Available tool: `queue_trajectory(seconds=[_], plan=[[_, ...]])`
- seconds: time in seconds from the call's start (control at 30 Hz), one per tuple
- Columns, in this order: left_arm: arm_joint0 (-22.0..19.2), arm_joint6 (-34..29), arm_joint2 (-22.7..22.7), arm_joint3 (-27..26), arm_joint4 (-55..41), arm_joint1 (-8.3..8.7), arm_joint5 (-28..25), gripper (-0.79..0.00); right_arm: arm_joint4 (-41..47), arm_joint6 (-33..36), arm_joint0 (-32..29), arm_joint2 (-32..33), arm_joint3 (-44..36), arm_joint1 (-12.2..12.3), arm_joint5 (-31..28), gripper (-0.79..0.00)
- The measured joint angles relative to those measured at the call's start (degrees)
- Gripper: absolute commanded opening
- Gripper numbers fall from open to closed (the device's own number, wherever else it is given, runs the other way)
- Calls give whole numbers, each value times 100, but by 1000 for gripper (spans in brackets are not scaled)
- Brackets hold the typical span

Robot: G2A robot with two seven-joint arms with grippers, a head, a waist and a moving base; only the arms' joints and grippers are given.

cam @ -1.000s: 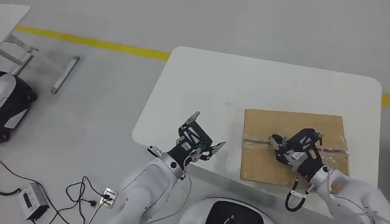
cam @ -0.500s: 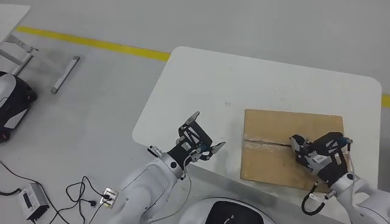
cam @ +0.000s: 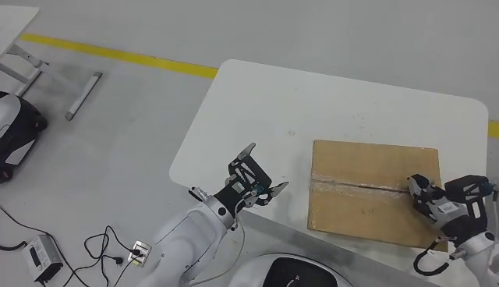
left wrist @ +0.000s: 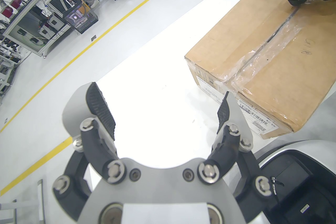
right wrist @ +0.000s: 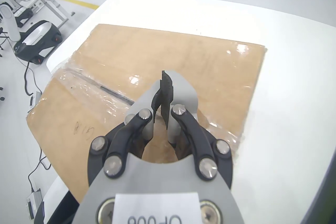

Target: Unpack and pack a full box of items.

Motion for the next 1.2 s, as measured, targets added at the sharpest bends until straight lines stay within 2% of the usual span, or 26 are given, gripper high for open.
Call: queue_trajectory(seconds=[0.27,0.47,0.57,0.7,0.97,1.2], plan=[[0,0,0,0,0,0,0,0,220,-186,-278,649,-48,34,56,-785],[0,0,0,0,0,0,0,0,517,-150,-456,878,-817,50,-234,-785],[0,0,0,0,0,0,0,0,644,-69,-495,713,-1198,46,-381,-785],[0,0,0,0,0,0,0,0,692,108,-377,210,-1325,26,-495,-785],[0,0,0,0,0,0,0,0,91,204,147,-979,-771,-60,-379,-785],[0,0,0,0,0,0,0,0,-125,1,-31,-868,-418,-49,-357,-785]])
